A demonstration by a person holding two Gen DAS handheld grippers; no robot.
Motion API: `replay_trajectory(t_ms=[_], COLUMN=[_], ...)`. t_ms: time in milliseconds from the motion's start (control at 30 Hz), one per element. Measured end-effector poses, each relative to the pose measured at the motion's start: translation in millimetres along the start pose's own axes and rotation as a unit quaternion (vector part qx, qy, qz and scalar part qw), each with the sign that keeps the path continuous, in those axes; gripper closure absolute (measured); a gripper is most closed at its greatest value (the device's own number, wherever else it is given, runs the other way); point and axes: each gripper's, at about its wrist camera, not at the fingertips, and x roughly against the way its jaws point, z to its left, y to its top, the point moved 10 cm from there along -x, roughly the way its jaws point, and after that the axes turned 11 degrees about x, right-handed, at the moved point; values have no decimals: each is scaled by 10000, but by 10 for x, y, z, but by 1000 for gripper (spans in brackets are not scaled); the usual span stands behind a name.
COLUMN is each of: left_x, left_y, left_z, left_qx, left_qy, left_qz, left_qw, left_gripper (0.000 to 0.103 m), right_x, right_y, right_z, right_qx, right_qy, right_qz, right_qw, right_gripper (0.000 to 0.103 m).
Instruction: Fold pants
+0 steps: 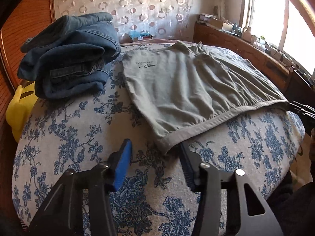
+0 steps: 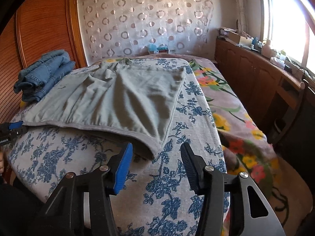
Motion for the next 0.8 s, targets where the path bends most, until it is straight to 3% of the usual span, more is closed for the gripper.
replay_trajectory(t_ms=[100, 333, 433, 467, 500, 600, 800], left_x=[-2, -44, -60, -58, -68, -48, 82], left_y=[14, 67, 82, 85, 97, 128, 187], left_z=[-28, -37, -47, -49, -52, -69, -155], left_qx=[-7, 7, -22, -34, -42, -79, -159], left_qy=[-74, -67, -45, -38, -46, -77, -171], left_qz=[10, -2, -6, -13, -19, -102, -261], left_qw=[10000, 10000, 10000, 10000, 10000, 9999, 9994], left_gripper=[69, 73, 73, 73, 80, 89, 93], right_x=[72, 107, 110, 104, 138, 235, 361], right_y=[9, -8, 14, 26, 38, 80, 53], right_z=[55, 117, 147, 158, 156, 105, 11], right_qx=[20, 133, 126, 158, 184, 145, 138], right_qy=[40, 121, 149, 180, 171, 229, 280], right_qz=[44, 58, 104, 149, 135, 49, 2], right_qw=[10000, 9998, 9998, 9996, 9996, 9996, 9995], right_gripper=[55, 67, 79, 89, 91, 95, 98])
